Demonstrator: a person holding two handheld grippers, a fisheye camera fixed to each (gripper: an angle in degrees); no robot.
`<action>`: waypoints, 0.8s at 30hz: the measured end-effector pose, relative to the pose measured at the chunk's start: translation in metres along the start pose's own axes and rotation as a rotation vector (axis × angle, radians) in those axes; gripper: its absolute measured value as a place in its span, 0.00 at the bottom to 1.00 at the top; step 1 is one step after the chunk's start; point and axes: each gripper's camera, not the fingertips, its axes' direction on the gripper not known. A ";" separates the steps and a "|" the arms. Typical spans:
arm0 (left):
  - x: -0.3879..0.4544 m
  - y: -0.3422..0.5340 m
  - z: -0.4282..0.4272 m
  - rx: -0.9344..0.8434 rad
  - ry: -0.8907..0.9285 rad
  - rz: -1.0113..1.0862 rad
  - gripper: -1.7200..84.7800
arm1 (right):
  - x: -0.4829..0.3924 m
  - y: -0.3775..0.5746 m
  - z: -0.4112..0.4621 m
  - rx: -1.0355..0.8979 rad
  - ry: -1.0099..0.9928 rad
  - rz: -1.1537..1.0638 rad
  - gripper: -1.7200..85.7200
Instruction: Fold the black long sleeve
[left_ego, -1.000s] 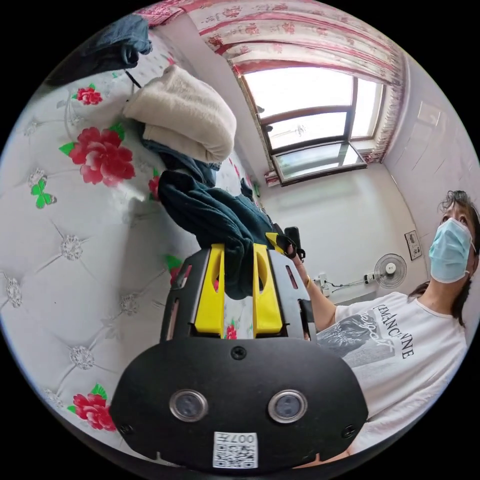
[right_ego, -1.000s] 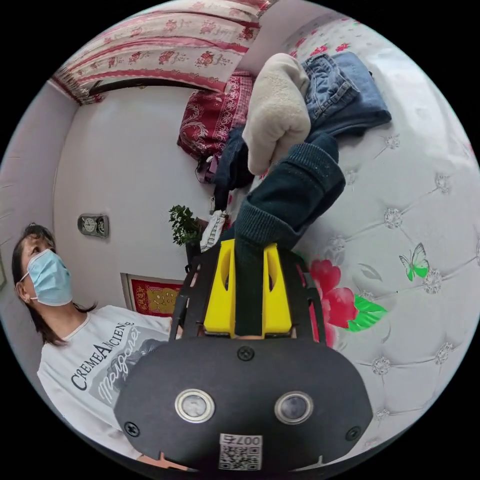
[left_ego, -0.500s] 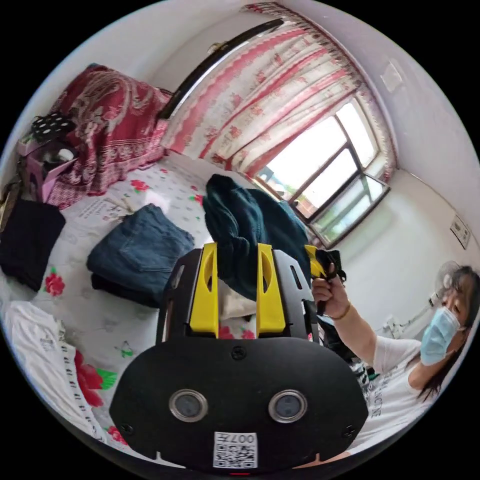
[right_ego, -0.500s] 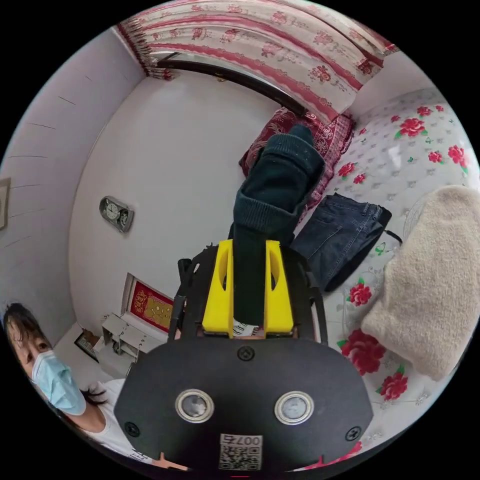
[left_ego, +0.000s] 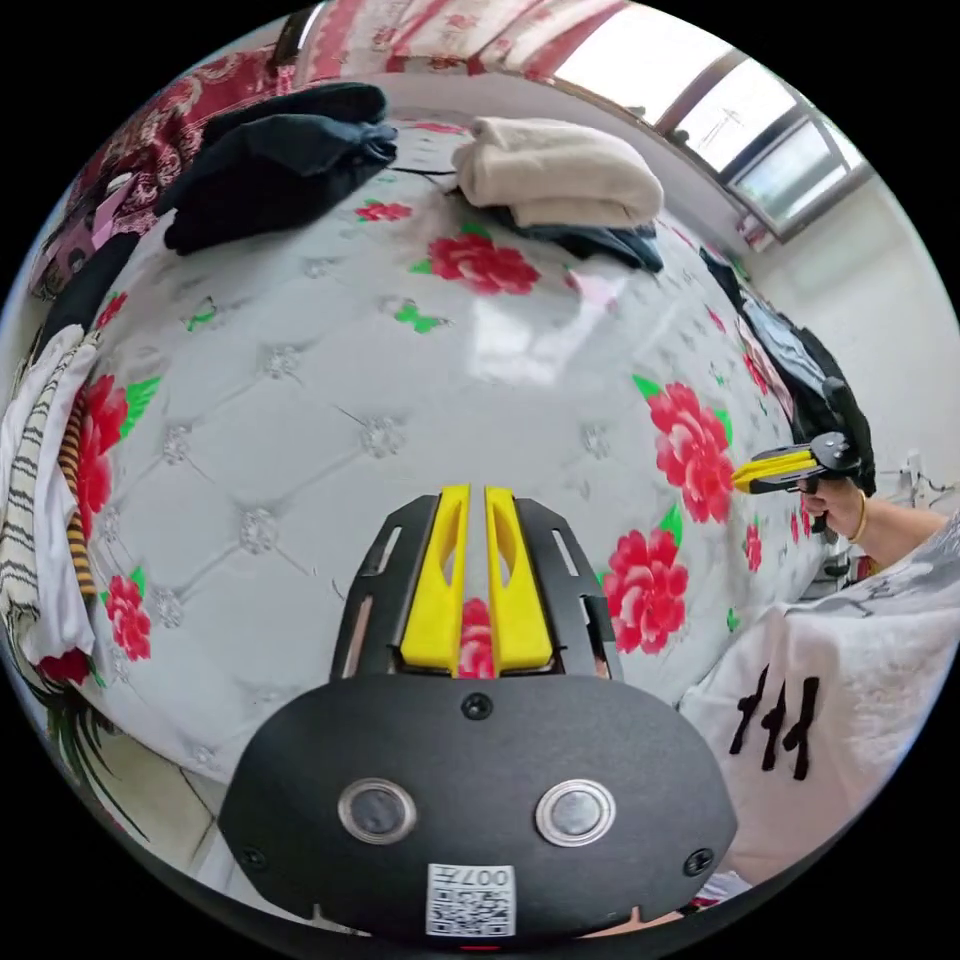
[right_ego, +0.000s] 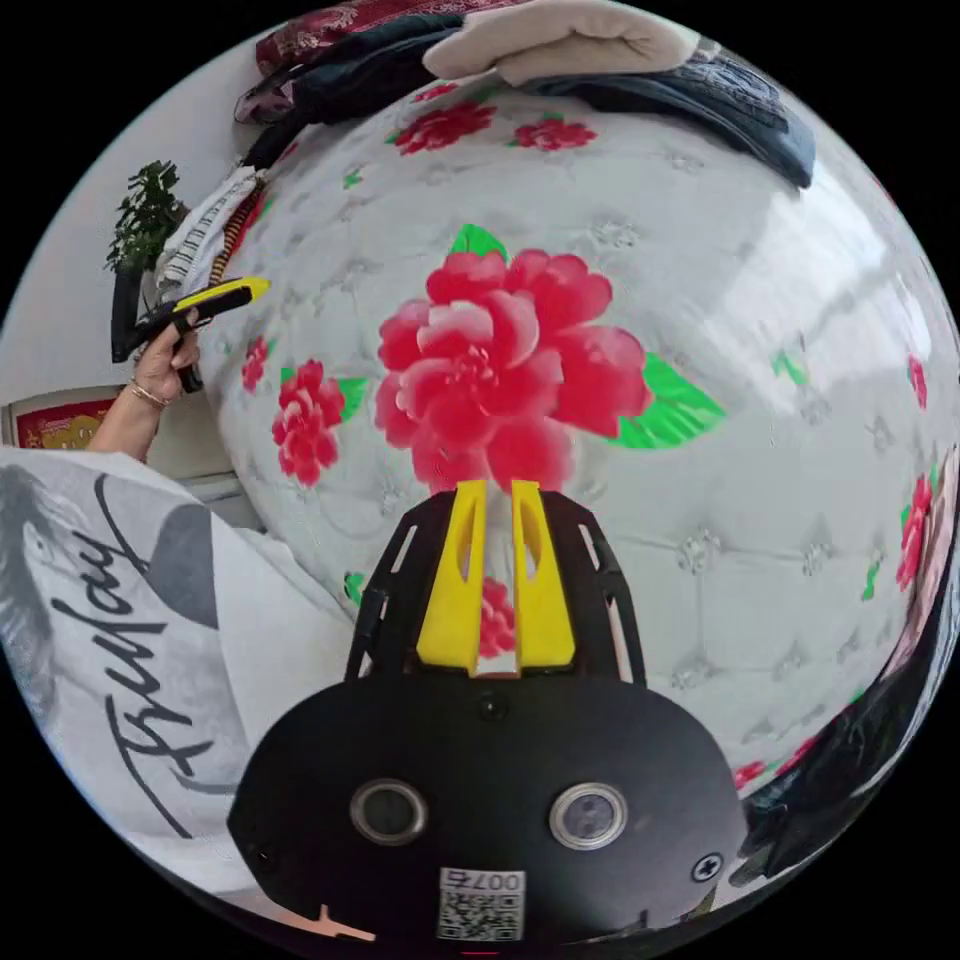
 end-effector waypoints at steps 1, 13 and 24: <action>0.032 0.003 0.010 -0.035 0.013 0.042 0.02 | -0.003 0.028 0.002 -0.039 0.083 0.005 0.06; 0.243 -0.014 0.082 -0.208 -0.285 0.355 0.01 | 0.014 0.106 0.012 0.243 -0.058 0.180 0.05; 0.286 -0.043 0.105 -0.334 -0.511 0.134 0.01 | 0.164 0.341 -0.167 0.870 0.327 0.856 0.10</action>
